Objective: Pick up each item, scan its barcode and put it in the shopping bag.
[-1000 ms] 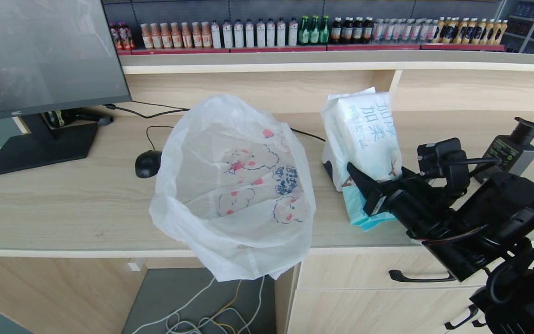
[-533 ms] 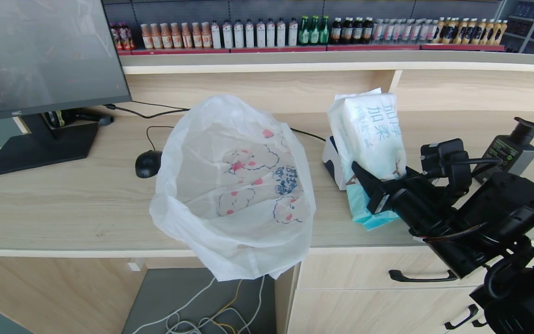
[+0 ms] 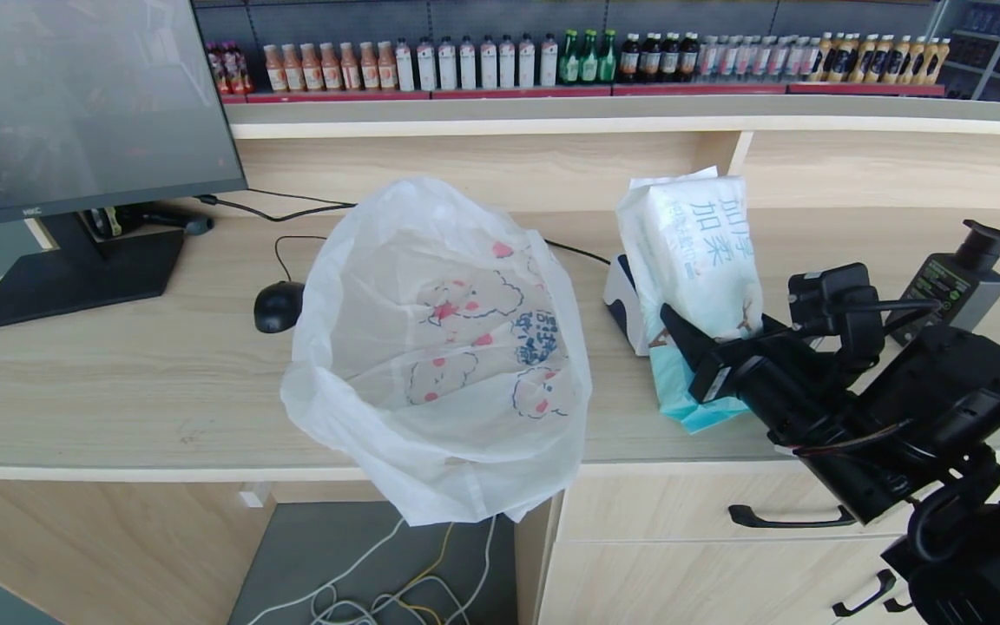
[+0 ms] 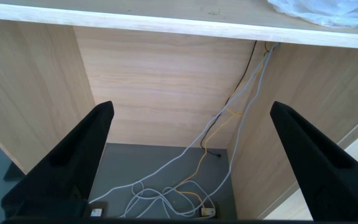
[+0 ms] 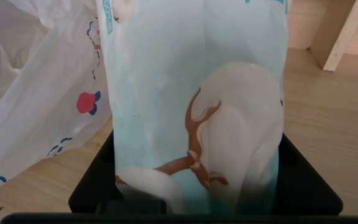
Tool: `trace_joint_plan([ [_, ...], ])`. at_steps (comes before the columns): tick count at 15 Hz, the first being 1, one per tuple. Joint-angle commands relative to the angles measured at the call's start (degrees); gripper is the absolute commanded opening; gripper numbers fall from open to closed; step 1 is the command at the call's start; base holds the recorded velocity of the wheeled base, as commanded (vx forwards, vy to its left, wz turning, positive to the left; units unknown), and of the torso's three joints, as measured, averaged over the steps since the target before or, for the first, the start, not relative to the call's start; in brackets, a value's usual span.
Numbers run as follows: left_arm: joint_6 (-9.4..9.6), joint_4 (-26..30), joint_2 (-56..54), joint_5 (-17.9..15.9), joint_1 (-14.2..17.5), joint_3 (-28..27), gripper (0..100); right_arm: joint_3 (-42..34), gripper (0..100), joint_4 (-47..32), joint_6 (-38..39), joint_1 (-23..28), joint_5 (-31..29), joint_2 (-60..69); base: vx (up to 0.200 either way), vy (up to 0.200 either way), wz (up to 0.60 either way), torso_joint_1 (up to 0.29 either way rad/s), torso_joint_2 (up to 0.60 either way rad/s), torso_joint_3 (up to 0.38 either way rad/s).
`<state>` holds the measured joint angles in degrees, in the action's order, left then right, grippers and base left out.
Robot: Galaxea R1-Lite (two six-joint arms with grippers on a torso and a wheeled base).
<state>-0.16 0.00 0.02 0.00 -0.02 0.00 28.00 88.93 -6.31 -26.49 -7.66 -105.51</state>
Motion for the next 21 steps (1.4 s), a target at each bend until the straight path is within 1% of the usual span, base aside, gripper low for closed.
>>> trace_joint_plan([
  [1,-0.02,0.0,0.0,0.0,0.0,0.0,100,0.0,0,-0.1,0.0,-0.1,0.0,-0.4,0.000,0.000,0.00,0.000,0.00,0.000],
  [15,-0.02,0.0,0.0,0.0,-0.1,0.0,100,-0.2,0,-0.1,0.0,-0.1,-0.1,0.1,0.000,0.000,0.00,0.000,0.00,0.000],
  [18,-0.02,0.0,0.0,0.0,-0.1,0.0,100,-0.1,0,-0.1,0.1,-0.3,-2.0,1.3,0.000,0.000,0.00,0.000,0.00,0.000],
  [21,-0.02,0.0,0.0,0.0,0.0,0.0,100,-0.1,0,-0.1,0.1,-0.7,-2.1,2.8,0.000,0.000,0.00,0.000,0.00,0.000],
])
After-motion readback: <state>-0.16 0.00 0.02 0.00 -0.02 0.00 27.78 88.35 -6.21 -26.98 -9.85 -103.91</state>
